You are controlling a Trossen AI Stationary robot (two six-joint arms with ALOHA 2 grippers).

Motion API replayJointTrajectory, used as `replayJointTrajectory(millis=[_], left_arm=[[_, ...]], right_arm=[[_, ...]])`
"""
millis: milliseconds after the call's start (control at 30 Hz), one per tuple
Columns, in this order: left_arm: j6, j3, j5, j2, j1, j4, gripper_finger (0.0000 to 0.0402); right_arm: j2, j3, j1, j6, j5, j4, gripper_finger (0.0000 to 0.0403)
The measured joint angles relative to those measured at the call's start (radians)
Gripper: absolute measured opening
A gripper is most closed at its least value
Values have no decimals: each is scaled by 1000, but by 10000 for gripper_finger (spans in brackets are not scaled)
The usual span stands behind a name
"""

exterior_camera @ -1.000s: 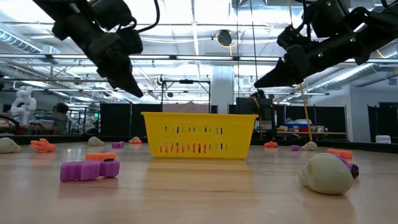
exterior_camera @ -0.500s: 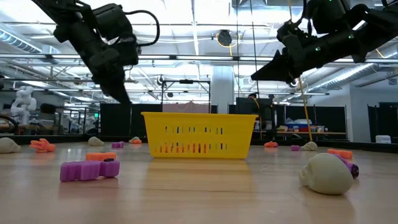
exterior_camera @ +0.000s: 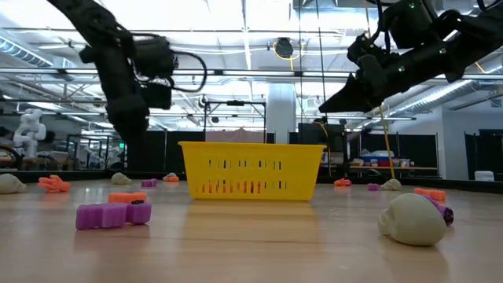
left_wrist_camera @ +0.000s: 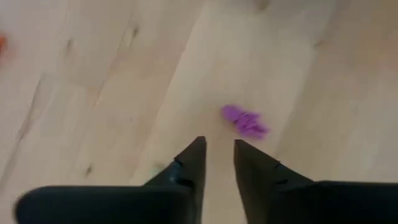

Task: Sort Halloween decoration
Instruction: Put the white skull toy into the green bin

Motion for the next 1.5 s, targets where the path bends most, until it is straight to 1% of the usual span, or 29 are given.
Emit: replayJointTrajectory(millis=[133,233,400,767,933,1167,1333,1500], left_arm=[[-1,58,-50,96,7,-79,137],[-8,108,-77,145,6,-157,166],[-63,149,-132,172,10,-230,196],[-109,149,-87,172,100,-255,199],[-109,146,-20,172,122,-284,199],[-80,101,-20,173,123,-253,199],[-80,99,-32,173,123,-235,197],[-74,99,-35,191,124,-215,175]], right_arm=[[18,0,0,0,0,2,0],[28,0,0,0,0,2,0],[35,0,0,0,0,3,0],[34,0,0,-7,0,4,0],[34,0,0,-7,0,4,0],[34,0,0,-7,0,7,0],[34,0,0,-7,0,9,0],[34,0,0,-7,0,12,0]])
